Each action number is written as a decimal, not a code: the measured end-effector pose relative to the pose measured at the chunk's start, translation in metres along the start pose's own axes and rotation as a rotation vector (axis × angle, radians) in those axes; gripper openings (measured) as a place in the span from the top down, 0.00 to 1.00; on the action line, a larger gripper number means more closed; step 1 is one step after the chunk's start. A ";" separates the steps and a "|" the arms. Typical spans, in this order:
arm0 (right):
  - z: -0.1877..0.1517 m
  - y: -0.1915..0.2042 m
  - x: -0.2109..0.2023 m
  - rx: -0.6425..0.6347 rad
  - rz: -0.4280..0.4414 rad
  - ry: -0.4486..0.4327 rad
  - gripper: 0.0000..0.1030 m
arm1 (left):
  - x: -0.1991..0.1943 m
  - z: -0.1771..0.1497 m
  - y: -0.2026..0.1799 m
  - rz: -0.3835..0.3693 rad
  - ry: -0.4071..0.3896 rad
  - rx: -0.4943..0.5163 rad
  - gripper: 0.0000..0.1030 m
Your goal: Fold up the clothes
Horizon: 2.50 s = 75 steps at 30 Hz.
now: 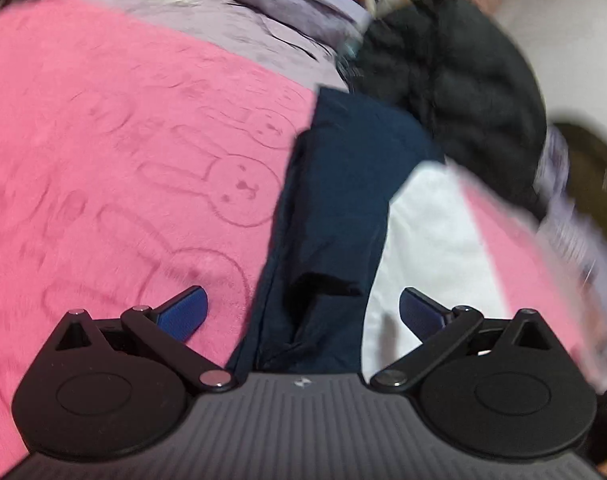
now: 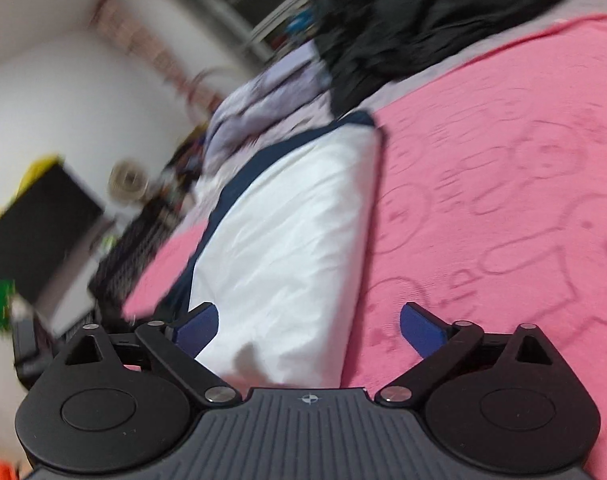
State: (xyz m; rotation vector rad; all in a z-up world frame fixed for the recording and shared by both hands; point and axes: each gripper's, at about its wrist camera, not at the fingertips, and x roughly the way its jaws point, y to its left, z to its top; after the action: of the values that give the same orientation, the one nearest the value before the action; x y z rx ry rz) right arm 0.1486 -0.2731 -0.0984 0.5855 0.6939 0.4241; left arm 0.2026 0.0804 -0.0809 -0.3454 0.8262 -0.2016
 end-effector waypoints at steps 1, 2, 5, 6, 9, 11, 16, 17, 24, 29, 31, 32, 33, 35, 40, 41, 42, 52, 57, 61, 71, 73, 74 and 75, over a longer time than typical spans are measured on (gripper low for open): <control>0.000 0.003 0.004 -0.020 0.004 0.008 0.00 | 0.004 0.000 -0.007 0.022 0.018 0.063 0.00; -0.001 0.005 0.008 -0.033 0.012 0.012 0.00 | 0.006 -0.001 -0.012 0.027 0.026 0.109 0.01; 0.004 0.006 0.022 -0.023 0.049 0.020 0.00 | 0.006 -0.002 -0.014 -0.042 0.063 0.154 0.02; 0.006 0.006 0.025 -0.011 0.061 0.027 0.00 | 0.004 -0.002 -0.012 -0.095 0.083 0.140 0.02; 0.008 0.008 0.024 -0.020 0.135 0.105 0.00 | -0.002 -0.002 0.006 -0.294 0.161 0.075 0.01; 0.011 0.000 0.022 -0.009 0.194 0.141 0.00 | 0.003 0.005 0.024 -0.364 0.176 -0.021 0.01; 0.024 -0.017 0.027 0.110 0.299 0.193 0.00 | 0.022 0.025 0.060 -0.484 0.246 -0.314 0.01; 0.027 -0.017 0.031 0.127 0.300 0.197 0.00 | 0.024 0.027 0.062 -0.497 0.261 -0.328 0.01; 0.037 -0.018 0.043 0.248 0.303 0.264 0.05 | 0.041 0.038 0.076 -0.566 0.375 -0.402 0.00; 0.037 -0.014 0.049 0.262 0.142 0.283 0.44 | 0.041 0.042 0.039 -0.423 0.377 -0.212 0.17; 0.038 -0.019 0.047 0.306 0.120 0.289 0.60 | 0.031 0.039 0.031 -0.311 0.348 -0.148 0.60; 0.039 -0.023 0.044 0.335 0.125 0.286 0.63 | 0.026 0.038 0.030 -0.262 0.334 -0.145 0.69; 0.040 -0.027 0.041 0.364 0.132 0.282 0.69 | 0.019 0.038 0.034 -0.298 0.314 -0.190 0.79; 0.046 -0.024 0.030 0.368 0.135 0.268 0.73 | 0.004 0.039 0.032 -0.328 0.279 -0.206 0.81; 0.053 0.003 -0.010 0.285 0.174 0.250 0.76 | -0.041 0.021 0.018 -0.340 0.268 -0.106 0.81; 0.052 0.008 -0.019 0.258 0.176 0.253 0.76 | -0.045 0.013 0.020 -0.346 0.291 -0.099 0.79; 0.047 0.010 -0.024 0.224 0.158 0.273 0.76 | -0.049 0.005 0.021 -0.352 0.315 -0.093 0.72; 0.019 0.038 -0.071 -0.154 -0.109 0.282 0.47 | -0.118 -0.014 0.024 -0.054 0.103 0.108 0.52; 0.053 0.085 -0.067 -0.440 -0.203 0.039 0.45 | -0.125 -0.005 -0.050 0.084 -0.168 0.410 0.43; 0.070 0.128 0.005 -0.556 -0.153 -0.024 0.46 | -0.096 -0.028 -0.096 0.106 -0.199 0.611 0.38; 0.031 0.152 0.172 -0.738 -0.188 0.149 0.38 | -0.063 -0.078 -0.053 0.199 -0.101 0.547 0.37; 0.034 0.157 0.181 -0.726 -0.187 0.156 0.34 | -0.067 -0.078 -0.045 0.178 -0.091 0.502 0.36; 0.037 0.159 0.188 -0.719 -0.191 0.165 0.33 | -0.067 -0.077 -0.042 0.171 -0.088 0.487 0.36; 0.039 0.160 0.198 -0.719 -0.200 0.181 0.30 | -0.067 -0.077 -0.036 0.168 -0.085 0.475 0.36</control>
State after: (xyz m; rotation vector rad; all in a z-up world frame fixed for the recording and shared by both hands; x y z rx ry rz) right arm 0.2862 -0.0576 -0.0669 -0.2019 0.7070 0.5056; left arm 0.0991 0.0504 -0.0695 0.1604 0.6942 -0.2182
